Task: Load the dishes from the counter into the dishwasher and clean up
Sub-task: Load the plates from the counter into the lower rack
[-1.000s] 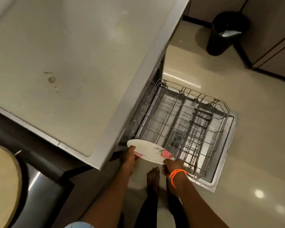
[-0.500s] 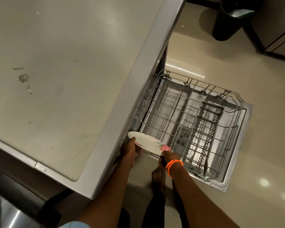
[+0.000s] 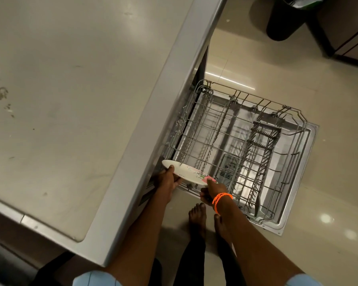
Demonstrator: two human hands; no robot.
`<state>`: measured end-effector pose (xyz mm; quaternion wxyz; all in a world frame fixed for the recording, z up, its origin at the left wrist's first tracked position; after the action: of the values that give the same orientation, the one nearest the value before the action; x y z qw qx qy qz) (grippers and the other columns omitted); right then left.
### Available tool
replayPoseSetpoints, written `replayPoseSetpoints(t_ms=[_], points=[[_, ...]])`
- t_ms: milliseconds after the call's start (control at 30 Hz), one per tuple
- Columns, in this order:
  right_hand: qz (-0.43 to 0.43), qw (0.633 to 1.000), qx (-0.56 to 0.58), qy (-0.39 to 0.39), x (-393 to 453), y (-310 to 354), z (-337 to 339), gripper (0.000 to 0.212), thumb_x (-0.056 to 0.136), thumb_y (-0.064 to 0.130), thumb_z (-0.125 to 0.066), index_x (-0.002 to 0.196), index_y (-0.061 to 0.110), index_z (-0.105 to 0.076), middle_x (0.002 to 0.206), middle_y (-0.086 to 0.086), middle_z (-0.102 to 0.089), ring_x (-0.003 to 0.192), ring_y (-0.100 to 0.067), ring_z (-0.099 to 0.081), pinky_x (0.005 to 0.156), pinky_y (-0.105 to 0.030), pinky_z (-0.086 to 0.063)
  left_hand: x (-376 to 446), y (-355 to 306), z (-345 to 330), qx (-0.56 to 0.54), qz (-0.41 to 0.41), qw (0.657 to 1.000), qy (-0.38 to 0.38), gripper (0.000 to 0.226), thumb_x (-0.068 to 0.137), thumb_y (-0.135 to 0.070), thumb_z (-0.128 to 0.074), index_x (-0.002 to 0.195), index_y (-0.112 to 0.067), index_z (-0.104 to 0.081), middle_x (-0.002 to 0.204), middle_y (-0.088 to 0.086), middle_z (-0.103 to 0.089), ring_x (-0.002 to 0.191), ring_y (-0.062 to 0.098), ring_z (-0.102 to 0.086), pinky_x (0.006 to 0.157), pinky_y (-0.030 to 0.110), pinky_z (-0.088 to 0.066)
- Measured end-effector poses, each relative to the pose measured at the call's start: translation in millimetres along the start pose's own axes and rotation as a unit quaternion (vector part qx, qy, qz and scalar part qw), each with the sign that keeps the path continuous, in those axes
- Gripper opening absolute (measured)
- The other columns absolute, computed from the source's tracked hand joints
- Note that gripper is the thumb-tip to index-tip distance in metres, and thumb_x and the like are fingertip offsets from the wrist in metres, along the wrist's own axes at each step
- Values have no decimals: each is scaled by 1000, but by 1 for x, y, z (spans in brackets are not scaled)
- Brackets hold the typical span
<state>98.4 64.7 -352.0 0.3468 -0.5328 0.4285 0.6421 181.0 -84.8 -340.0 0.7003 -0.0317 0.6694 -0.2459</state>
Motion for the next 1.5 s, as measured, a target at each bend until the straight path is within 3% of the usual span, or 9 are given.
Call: replayPoseSetpoints(t_ms=[367,500,633,733,833,967,1133,1367,1500], points=[[78,985,-149,-28,10,-2,19,56,102,49,-42,122,-3,-52,80,-21,-67,58,-28,-63,62,-41,-56,1,8,0,108,-40,992,-45,38,103,-20,-58,139,-10,-56,128,15,-62,122,34,-60,95,48,-56],[158,951,-255,-77,43,-22,42,111,63,99,-28,119,8,-57,99,-24,-70,87,-41,-70,79,-53,-58,-20,8,-3,249,-119,955,-106,36,98,-32,-62,124,-7,-67,121,15,-70,111,32,-66,97,44,-55],[199,927,-307,-81,-24,1,46,70,87,73,-39,102,11,-67,90,-17,-72,84,-37,-70,78,-49,-59,-67,1,-10,334,-153,924,-110,45,98,-38,-60,128,-4,-64,128,17,-68,117,35,-63,98,39,-51],[227,914,-327,-83,-96,23,43,55,99,58,-41,102,10,-69,94,-16,-72,90,-35,-68,77,-35,-52,-113,-8,-15,356,-160,917,-85,46,100,-37,-58,133,-5,-61,134,15,-64,122,33,-60,91,29,-47],[260,902,-336,-80,-147,34,43,53,101,51,-42,88,7,-68,87,-18,-72,84,-34,-68,75,-35,-52,-161,-14,-12,351,-148,922,-62,38,102,-37,-54,128,-11,-65,130,11,-67,114,27,-63,77,24,-41],[313,883,-342,-69,-215,36,46,48,102,49,-44,94,7,-67,94,-15,-69,91,-33,-65,69,-30,-40,-222,-16,2,330,-152,930,-48,32,99,-37,-54,113,-15,-73,121,9,-71,110,26,-65,90,28,-48],[382,858,-339,-55,-302,38,40,46,102,44,-45,72,12,-59,69,-10,-63,64,-25,-57,56,-30,-41,-301,-24,26,246,-183,949,-70,29,95,-33,-60,105,-11,-77,106,10,-75,98,25,-67,80,27,-49],[467,779,-419,5,-383,22,9,45,103,41,-44,82,7,-66,92,-19,-69,87,-35,-63,67,-33,-38,-386,-31,89,145,-222,956,-122,30,88,-34,-63,64,-17,-66,65,-1,-65,71,18,-66,65,25,-51],[499,719,-483,32,-416,6,-32,48,102,42,-44,79,6,-67,96,-20,-71,93,-36,-65,71,-34,-42,-379,-39,145,72,-250,956,-133,24,74,-39,-62,54,-28,-69,65,9,-69,87,35,-72,78,43,-59]])
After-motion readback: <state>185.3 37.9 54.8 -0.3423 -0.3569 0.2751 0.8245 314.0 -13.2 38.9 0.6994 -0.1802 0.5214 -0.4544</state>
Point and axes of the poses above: each hand's wrist, its own x-axis towards the middle knuckle, its own z-axis out of the back of the hand, y = z × x, the point moved 2 cm from there along x, towards the middle knuckle
